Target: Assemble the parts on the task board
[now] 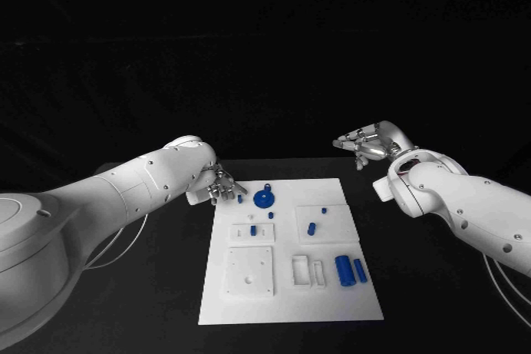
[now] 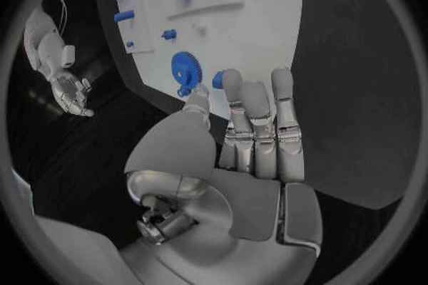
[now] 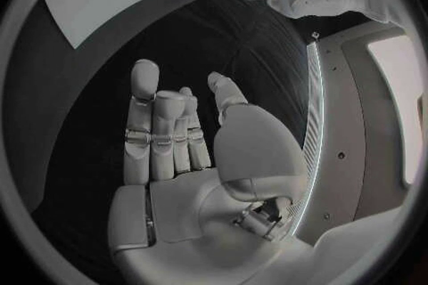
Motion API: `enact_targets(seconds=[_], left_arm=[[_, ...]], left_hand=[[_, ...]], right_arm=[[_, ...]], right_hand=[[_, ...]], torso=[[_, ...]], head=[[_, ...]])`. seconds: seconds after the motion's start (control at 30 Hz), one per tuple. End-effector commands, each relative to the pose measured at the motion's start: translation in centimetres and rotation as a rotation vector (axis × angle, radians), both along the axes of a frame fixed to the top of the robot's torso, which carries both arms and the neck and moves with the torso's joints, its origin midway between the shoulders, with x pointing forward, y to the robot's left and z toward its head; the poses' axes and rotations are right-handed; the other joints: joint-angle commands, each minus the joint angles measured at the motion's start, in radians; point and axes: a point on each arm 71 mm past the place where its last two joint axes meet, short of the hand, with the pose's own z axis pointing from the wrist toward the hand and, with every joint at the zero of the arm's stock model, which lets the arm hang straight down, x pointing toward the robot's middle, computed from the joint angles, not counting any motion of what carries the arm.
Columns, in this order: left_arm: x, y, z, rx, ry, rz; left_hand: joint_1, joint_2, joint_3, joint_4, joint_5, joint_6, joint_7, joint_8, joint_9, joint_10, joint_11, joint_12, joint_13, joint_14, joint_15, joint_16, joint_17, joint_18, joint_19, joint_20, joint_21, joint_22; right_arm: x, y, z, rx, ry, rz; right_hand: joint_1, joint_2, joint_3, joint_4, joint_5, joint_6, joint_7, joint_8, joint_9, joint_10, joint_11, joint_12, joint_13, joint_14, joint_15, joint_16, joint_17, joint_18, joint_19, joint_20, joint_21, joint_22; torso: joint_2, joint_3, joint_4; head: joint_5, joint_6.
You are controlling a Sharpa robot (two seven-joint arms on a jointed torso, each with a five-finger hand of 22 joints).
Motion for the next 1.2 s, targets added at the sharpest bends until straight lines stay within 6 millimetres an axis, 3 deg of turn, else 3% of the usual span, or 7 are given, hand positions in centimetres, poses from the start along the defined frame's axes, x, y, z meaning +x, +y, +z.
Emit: enact_targets(seconds=[0.03, 0.5, 0.77, 1.2], left_arm=[[-0.17, -0.45, -0.27, -0.015, 0.041, -0.039], [-0.22, -0.73, -0.5, -0.037, 0.065, -0.044], [-0.16, -0.71, -0.47, -0.038, 0.059, -0.039], [0.01, -0.56, -0.35, -0.042, 0.038, -0.025]], left_hand=[[-0.006, 0.005, 0.001, -0.003, 0.004, 0.0, 0.005, 0.002, -0.002, 0.037, 0.007, -0.003, 0.001, -0.004, 0.0, 0.006, -0.001, -0.008, 0.0, 0.001, -0.005, 0.017], [-0.003, 0.02, 0.0, -0.017, 0.015, 0.002, 0.004, 0.003, 0.003, 0.035, 0.007, -0.006, 0.006, -0.009, 0.0, 0.013, -0.004, -0.008, -0.003, 0.001, -0.002, 0.018], [0.03, 0.061, 0.011, -0.055, 0.022, 0.008, 0.004, 0.003, 0.007, 0.035, 0.007, -0.007, 0.009, -0.01, 0.0, 0.017, -0.007, -0.008, -0.005, 0.001, 0.002, 0.018], [0.072, 0.101, 0.014, -0.088, 0.022, 0.01, 0.0, 0.003, 0.029, 0.034, 0.006, -0.007, 0.01, -0.01, -0.002, 0.022, -0.01, -0.008, -0.006, 0.0, 0.006, 0.018]], right_arm=[[-0.05, 0.14, 0.12, 0.001, -0.01, 0.009], [-0.03, 0.2, 0.11, 0.002, -0.009, 0.009], [0.01, 0.26, 0.08, 0.002, -0.008, 0.009], [0.03, 0.28, 0.07, 0.003, -0.009, 0.008]], right_hand=[[-0.001, 0.003, 0.0, 0.007, 0.004, -0.004, 0.0, -0.003, 0.0, -0.002, 0.004, -0.002, -0.001, -0.001, 0.009, -0.005, -0.001, 0.009, 0.037, 0.007, -0.003, -0.001], [0.002, 0.0, 0.0, 0.011, 0.006, -0.003, 0.0, -0.004, 0.0, -0.002, 0.004, -0.001, -0.003, -0.001, 0.009, -0.004, -0.002, 0.01, 0.037, 0.007, -0.002, -0.003], [0.002, 0.0, 0.0, 0.011, 0.006, -0.003, 0.0, -0.004, 0.0, -0.002, 0.004, -0.001, -0.003, -0.001, 0.009, -0.004, -0.002, 0.01, 0.037, 0.007, -0.002, -0.003], [0.002, 0.0, 0.0, 0.011, 0.006, -0.003, 0.0, -0.004, 0.0, -0.002, 0.004, -0.001, -0.003, -0.001, 0.009, -0.004, -0.002, 0.01, 0.037, 0.007, -0.002, -0.003]], torso=[[0.002, 0.0003, -0.0022], [0.0, 0.0, 0.0006], [0.001, 0.0008, -0.0005], [0.002, 0.0005, -0.0011]], head=[[-0.002, -0.001], [-0.006, -0.004], [-0.006, -0.003], [-0.004, -0.003]])
